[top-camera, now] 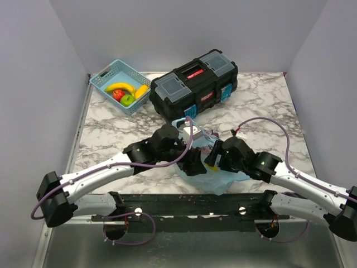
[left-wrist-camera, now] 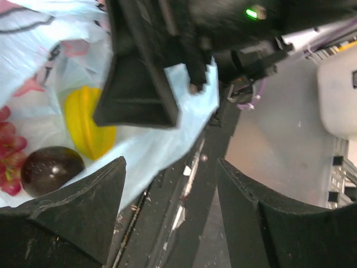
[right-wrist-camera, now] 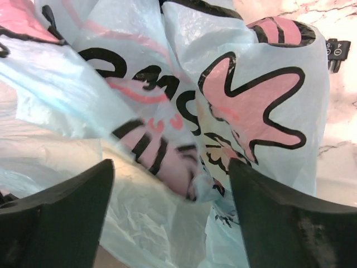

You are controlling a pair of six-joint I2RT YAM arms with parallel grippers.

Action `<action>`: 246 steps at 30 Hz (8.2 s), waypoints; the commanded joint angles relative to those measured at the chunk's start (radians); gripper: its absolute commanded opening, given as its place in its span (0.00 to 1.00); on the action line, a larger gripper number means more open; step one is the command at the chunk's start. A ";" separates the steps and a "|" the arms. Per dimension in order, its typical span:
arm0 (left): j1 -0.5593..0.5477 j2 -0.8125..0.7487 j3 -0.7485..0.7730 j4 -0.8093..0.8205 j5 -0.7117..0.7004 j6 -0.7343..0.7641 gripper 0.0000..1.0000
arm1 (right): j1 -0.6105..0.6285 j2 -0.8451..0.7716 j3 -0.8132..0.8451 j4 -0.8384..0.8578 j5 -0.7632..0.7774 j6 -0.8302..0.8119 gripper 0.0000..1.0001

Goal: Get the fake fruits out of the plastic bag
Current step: Take out the fake fruit from the plastic bag, then place the fake fruit in the bin, then adjust the plastic bag at the center of the board.

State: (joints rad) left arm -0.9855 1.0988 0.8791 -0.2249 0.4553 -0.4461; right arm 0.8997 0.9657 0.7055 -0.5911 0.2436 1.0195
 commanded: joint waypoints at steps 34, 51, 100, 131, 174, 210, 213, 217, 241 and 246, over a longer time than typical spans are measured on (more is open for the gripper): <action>0.104 0.275 -0.289 0.197 -0.015 -0.107 0.55 | 0.089 0.100 -0.120 -0.045 0.119 0.139 0.05; 0.044 0.349 -0.059 0.312 -0.014 -0.075 0.49 | 0.089 -0.121 -0.197 -0.016 0.054 0.133 0.01; -0.061 0.487 0.159 0.025 -0.293 0.066 0.25 | 0.088 -0.258 -0.276 -0.007 0.043 0.161 0.01; 0.184 -0.080 0.255 -0.047 -0.164 -0.019 0.13 | 0.089 -0.352 -0.346 -0.011 0.060 0.215 0.01; 1.091 0.963 0.759 0.321 0.110 -0.739 0.45 | 0.089 -0.343 -0.199 -0.144 0.081 0.185 0.01; 0.786 0.131 0.260 0.203 0.088 -0.371 0.73 | 0.089 -0.319 -0.246 -0.039 0.057 0.156 0.01; 0.609 0.042 0.260 0.107 0.033 -0.163 0.73 | 0.088 -0.334 -0.255 -0.028 0.061 0.157 0.01; 0.374 -0.035 0.185 0.108 0.015 -0.027 0.72 | 0.089 -0.343 -0.264 -0.017 0.065 0.163 0.01; -0.050 0.423 0.106 -0.019 -0.193 0.003 0.52 | 0.089 -0.336 -0.285 -0.004 0.052 0.179 0.01; -0.050 0.446 0.110 -0.069 -0.274 0.023 0.52 | 0.089 -0.300 -0.273 0.034 0.045 0.162 0.01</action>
State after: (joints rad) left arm -1.0317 1.5505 0.9592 -0.2390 0.2321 -0.4343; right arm 0.9829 0.6437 0.4213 -0.6025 0.2962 1.1931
